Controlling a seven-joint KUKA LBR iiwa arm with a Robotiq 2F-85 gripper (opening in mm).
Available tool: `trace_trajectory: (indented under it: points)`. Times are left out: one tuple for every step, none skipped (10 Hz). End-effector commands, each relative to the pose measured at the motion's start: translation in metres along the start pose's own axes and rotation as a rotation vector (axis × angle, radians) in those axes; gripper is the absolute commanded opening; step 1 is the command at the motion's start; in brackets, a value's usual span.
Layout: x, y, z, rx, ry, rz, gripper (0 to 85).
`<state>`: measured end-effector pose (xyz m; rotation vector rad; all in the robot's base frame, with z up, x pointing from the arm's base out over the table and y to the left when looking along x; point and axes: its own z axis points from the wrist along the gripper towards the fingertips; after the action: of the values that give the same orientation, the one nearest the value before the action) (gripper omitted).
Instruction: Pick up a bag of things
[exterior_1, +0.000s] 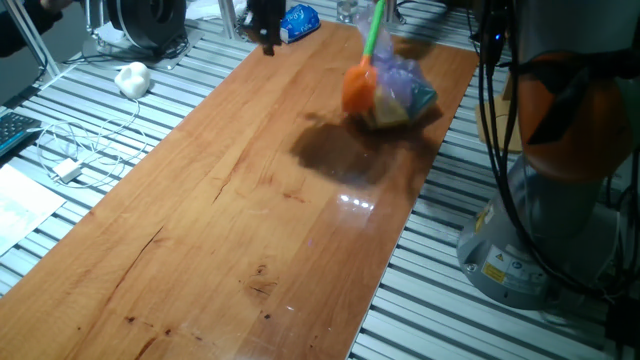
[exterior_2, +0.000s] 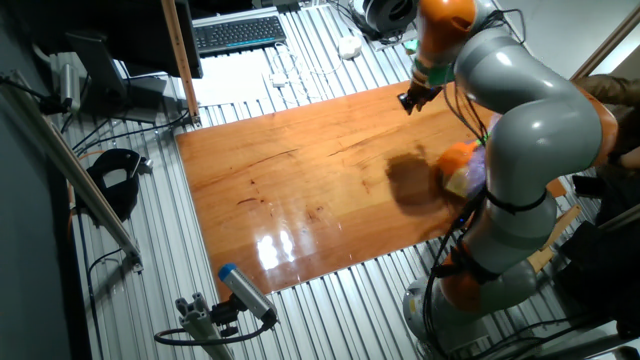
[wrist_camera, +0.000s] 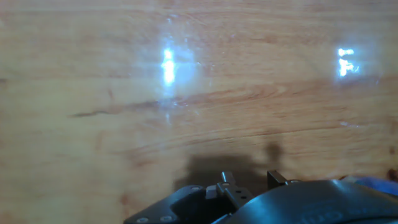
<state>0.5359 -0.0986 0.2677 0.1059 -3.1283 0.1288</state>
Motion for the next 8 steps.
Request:
trace_trajectory:
  points:
    - [0.007, -0.054, 0.001, 0.007, 0.008, -0.014, 34.0]
    - [0.013, -0.067, 0.000, 0.010, 0.008, -0.023, 34.0]
    - [0.020, -0.078, 0.000, 0.009, 0.008, -0.037, 34.0]
    - [0.026, -0.086, 0.000, 0.013, 0.011, -0.041, 34.0]
    - [0.035, -0.092, 0.005, 0.027, -0.003, -0.055, 34.0]
    - [0.038, -0.095, 0.009, 0.028, -0.012, -0.063, 34.0]
    - [0.037, -0.098, 0.012, 0.023, -0.014, -0.067, 34.0]
    - [0.034, -0.102, 0.018, 0.024, -0.024, -0.074, 34.0]
